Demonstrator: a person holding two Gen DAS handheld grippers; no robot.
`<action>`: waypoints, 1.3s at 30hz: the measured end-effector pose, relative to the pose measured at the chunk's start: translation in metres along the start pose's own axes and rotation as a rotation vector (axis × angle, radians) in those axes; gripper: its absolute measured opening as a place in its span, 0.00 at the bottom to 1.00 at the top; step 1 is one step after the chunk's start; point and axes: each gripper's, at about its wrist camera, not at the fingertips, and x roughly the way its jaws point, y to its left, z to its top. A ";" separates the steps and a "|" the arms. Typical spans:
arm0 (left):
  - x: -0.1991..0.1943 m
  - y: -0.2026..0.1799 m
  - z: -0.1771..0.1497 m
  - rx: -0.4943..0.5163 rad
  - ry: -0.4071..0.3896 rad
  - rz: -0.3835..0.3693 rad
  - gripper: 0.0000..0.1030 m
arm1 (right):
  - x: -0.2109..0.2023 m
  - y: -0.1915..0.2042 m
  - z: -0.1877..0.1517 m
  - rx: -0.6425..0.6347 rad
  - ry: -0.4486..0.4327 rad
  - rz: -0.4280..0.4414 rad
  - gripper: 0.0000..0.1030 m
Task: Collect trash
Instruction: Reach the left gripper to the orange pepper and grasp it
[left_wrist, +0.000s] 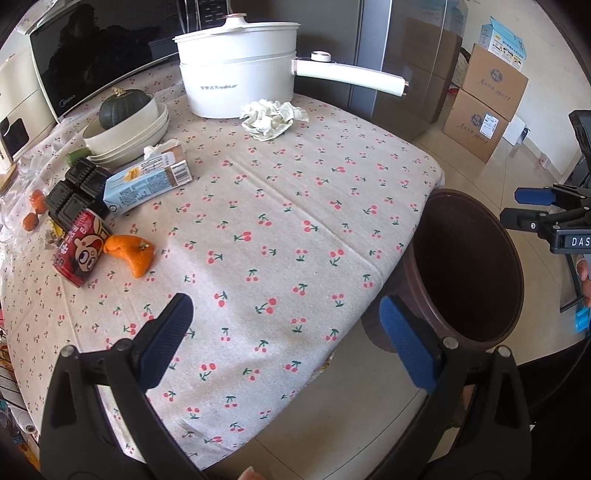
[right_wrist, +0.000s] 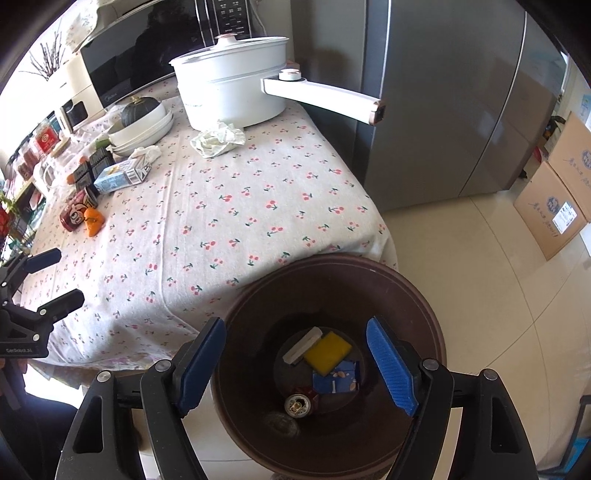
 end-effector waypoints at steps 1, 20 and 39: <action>-0.001 0.005 -0.001 -0.010 0.000 0.005 0.98 | 0.002 0.006 0.003 -0.008 -0.001 0.003 0.79; -0.021 0.114 -0.028 -0.204 0.023 0.125 0.98 | 0.030 0.104 0.046 -0.147 -0.002 0.057 0.82; 0.057 0.168 0.007 -0.527 0.103 0.147 0.79 | 0.091 0.152 0.093 -0.177 0.054 0.056 0.83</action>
